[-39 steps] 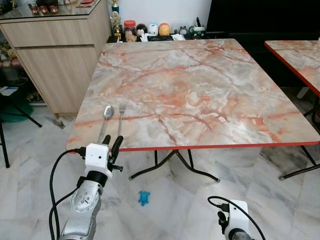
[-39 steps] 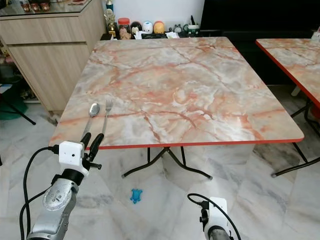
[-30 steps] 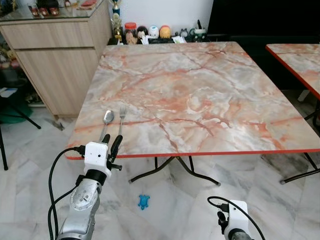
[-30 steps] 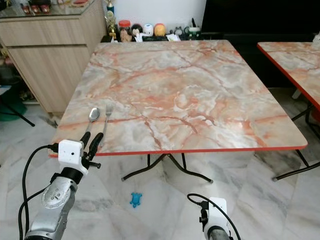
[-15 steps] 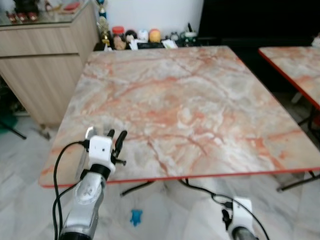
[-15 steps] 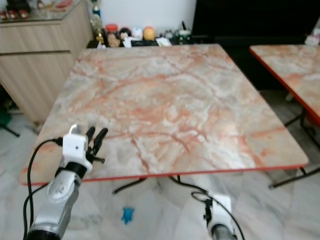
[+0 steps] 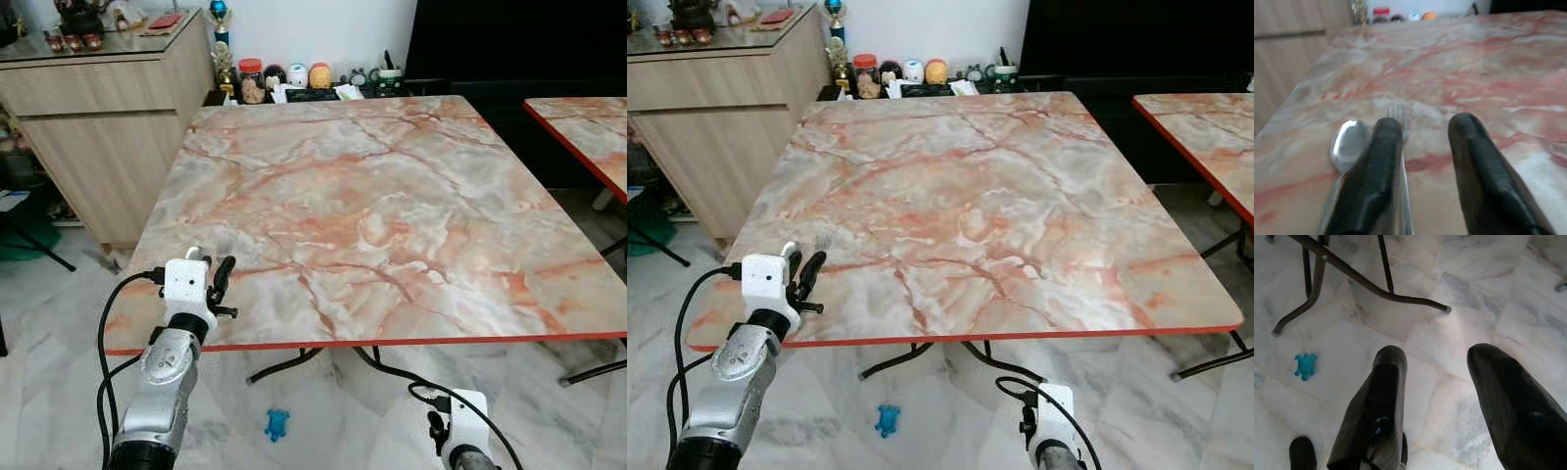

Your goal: Setting the table

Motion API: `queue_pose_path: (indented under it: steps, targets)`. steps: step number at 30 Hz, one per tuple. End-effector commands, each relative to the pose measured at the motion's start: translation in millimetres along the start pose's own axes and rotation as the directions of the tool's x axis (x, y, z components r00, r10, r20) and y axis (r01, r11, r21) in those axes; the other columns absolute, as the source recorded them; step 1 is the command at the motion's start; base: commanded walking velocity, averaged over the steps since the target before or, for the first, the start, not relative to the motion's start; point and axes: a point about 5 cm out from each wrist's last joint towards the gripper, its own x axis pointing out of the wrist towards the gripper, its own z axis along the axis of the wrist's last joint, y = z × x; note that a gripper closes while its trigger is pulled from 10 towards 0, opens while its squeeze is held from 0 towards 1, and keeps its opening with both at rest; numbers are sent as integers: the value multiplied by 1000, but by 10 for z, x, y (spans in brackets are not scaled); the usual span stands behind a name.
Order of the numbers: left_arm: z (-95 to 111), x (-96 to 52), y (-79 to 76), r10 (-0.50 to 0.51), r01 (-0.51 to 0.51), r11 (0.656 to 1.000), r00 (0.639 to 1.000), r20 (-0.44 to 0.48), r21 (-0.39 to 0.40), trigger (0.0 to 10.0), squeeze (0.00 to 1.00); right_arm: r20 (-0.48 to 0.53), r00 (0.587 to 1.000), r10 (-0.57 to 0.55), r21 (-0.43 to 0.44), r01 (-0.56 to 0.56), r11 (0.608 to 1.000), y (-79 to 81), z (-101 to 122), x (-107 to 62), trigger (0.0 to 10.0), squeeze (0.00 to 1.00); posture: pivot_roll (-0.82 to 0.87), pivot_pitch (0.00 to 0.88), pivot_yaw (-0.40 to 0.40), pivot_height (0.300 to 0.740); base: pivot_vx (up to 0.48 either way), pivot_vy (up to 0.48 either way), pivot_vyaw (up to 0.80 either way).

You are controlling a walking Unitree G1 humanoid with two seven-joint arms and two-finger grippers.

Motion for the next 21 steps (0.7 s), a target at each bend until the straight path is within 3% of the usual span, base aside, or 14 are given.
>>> queue_pose_path:
  steps: [1,9,10,11,16,21]
  targets:
    - [83,82,-10,7,-7,999,1000,3,-35,10000,1000,-10,1000,4,-2,-4,1000,20,-18,-4,10000,0,57,0,16,740,0,0,0]
    - [177,329,-204,-55,53,997,998,-41,-50,10000,1000,-9,1000,3,-1,-3,1000,28,-20,-5,10000,0,51,0,24,740,0,0,0]
    - [177,347,-221,-60,58,997,997,-47,-43,10000,933,-9,1000,3,-2,-3,1000,29,-20,-5,10000,0,51,0,24,740,0,0,0]
    - [178,363,-234,-61,59,997,997,-54,-40,10000,0,-8,1000,4,-3,-4,1000,31,-19,-5,10000,0,48,0,26,740,0,0,0]
    - [138,393,-259,-59,52,997,992,-111,-65,10000,0,-6,1000,4,-4,-4,1000,36,-18,-6,10000,0,47,0,26,740,0,0,0]
    - [58,375,-188,-13,-3,997,981,-191,-82,10000,0,-6,1000,5,-10,-5,1000,32,-17,-5,10000,0,55,2,22,740,0,0,0]
